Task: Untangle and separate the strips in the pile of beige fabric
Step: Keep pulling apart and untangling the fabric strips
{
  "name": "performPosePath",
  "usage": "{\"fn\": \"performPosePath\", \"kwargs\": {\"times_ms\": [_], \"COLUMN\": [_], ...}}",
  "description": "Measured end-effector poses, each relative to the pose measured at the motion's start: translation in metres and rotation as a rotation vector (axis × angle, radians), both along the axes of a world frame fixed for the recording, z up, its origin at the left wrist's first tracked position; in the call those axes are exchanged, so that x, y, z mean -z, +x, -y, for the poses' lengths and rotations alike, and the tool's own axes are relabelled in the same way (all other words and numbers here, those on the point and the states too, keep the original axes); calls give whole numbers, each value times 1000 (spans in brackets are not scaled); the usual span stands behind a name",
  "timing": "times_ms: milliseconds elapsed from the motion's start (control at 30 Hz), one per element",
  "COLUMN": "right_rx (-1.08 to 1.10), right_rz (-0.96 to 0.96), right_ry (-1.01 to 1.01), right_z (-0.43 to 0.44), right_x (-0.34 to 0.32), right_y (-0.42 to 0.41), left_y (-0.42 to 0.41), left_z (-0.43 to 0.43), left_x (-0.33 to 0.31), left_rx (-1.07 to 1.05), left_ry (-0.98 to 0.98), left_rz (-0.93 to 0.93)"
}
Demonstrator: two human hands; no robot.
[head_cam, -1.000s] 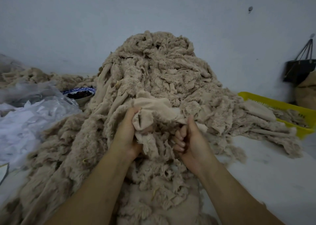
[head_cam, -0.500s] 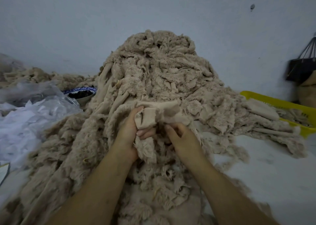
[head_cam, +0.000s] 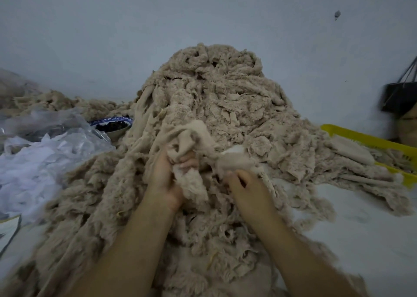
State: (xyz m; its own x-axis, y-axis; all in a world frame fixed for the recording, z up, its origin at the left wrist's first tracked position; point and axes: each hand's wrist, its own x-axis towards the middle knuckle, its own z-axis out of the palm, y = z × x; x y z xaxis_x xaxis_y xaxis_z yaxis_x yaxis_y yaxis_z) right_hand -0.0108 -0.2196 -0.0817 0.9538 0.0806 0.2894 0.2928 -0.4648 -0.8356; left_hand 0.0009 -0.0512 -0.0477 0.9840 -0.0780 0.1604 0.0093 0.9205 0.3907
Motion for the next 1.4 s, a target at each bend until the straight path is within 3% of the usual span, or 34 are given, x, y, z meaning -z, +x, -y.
{"fn": "performPosePath", "kwargs": {"times_ms": [100, 167, 267, 333, 467, 567, 667, 900, 933, 1033, 1100, 1200, 1267, 1333, 1400], "right_rx": [1, -124, -271, -270, -136, -56, -202, -395, -377, -238, -115, 65, 144, 145, 62], "right_rz": [146, 107, 13, 11, 4, 30, -34, -294, -278, -125, -124, -220, -154, -73, -75], "right_ry": [274, 385, 271, 221, 460, 517, 469, 403, 532, 1262, 1406, 1158, 787, 347, 91], "right_z": [-1, -2, -9, -11, -3, 2, 6, 14, 15, 34, 43, 33, 24, 20, 18], "right_x": [-12, -16, -11, -8, -12, -13, -15, -6, -8, -22, -23, -8, -1, 5, 11], "right_y": [-8, -12, -13, -11, -8, -6, -4, -2, 2, 17, 19, 19, 18, 19, 18], "left_y": [-5, -8, -13, -16, -13, -13, -14, -12, -11, -8, -5, 2, 3, 2, 2], "left_z": [16, 21, 29, 34, 32, 35, 36, 29, 28, 27, 27, 27, 29, 31, 28], "left_x": [-3, -2, 2, 2, 2, 7, 14, 11, 15, 27, 30, 30, 32, 33, 34], "left_rx": [-63, -89, -95, -60, -52, -93, -94, -219, -265, -347, -324, -320, -357, -463, -591], "left_ry": [377, 540, 692, 735, 645, 818, 1042, 1171, 1229, 1394, 1507, 1747, 1869, 1832, 1669], "left_rz": [0, -23, -8, -19, -38, -35, -24, -79, -65, 7, 65, 131, 173, 174, 153]}}
